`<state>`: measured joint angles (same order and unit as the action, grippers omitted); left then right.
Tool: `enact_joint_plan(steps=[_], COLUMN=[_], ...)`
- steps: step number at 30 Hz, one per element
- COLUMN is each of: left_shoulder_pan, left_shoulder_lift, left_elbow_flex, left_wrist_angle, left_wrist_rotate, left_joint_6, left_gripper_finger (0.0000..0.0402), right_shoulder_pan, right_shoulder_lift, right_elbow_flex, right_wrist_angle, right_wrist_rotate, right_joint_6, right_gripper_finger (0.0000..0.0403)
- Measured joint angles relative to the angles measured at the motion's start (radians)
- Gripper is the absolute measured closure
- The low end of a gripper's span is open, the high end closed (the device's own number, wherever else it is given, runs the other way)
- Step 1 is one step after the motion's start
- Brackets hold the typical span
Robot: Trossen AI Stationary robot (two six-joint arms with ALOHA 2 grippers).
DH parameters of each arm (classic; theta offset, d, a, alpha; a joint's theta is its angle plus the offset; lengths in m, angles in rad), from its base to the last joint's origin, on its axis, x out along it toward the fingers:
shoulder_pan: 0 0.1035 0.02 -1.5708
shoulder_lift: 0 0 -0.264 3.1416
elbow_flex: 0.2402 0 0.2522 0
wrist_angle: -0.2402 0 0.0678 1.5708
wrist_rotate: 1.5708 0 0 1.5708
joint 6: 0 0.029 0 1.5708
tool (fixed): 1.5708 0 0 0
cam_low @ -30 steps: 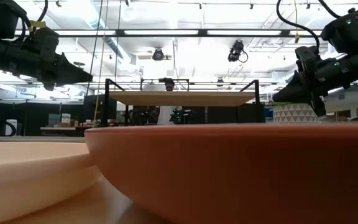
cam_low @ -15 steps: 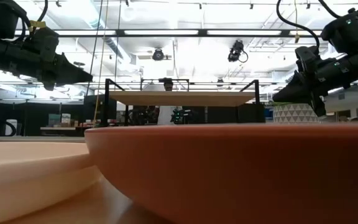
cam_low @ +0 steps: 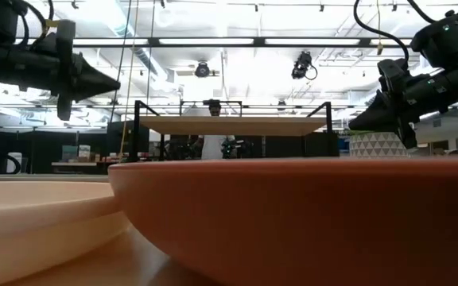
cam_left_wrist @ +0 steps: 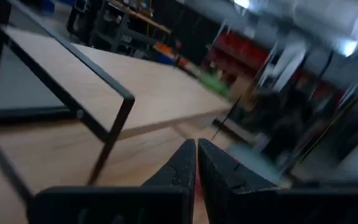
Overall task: Place and stack plates onto a shelf
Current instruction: Put the pink plate on the shelf
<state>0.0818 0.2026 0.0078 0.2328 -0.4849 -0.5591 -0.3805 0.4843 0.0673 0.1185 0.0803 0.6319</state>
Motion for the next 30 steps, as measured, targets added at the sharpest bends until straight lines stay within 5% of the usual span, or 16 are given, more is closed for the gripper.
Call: enact_joint_plan(steps=[8, 16, 19, 22, 26, 30], left_shoulder_pan=[0.000, 0.000, 0.000, 0.000, -0.001, -0.001], left_shoulder_lift=[0.000, 0.000, 0.000, 0.000, 0.000, 0.017], left_elbow_flex=[0.000, 0.000, 0.000, 0.000, 0.017, 0.098], left_wrist_angle=[0.116, 0.223, 0.332, 0.500, 0.623, 0.598], left_wrist_rotate=[0.000, -0.026, -0.037, -0.034, 0.003, 0.034], left_joint_6=[-0.054, -0.339, -0.375, -0.376, -0.324, -0.269], left_gripper_finger=[0.0377, 0.0377, 0.0377, 0.0377, 0.0377, 0.0377], right_shoulder_pan=[0.000, 0.000, 0.000, -0.001, 0.027, 0.088], right_shoulder_lift=[0.002, 0.002, 0.002, 0.002, 0.019, 0.068], right_elbow_flex=[0.000, 0.000, 0.000, 0.027, 0.157, 0.373], right_wrist_angle=[0.067, 0.385, 0.514, 0.571, 0.340, -0.163], right_wrist_rotate=[0.001, -0.027, -0.097, -0.288, -0.480, -0.465], right_joint_6=[0.022, 0.408, 0.499, 0.467, 0.412, 0.136], right_gripper_finger=[0.0384, 0.0384, 0.0384, 0.0386, 0.0393, 0.0394])
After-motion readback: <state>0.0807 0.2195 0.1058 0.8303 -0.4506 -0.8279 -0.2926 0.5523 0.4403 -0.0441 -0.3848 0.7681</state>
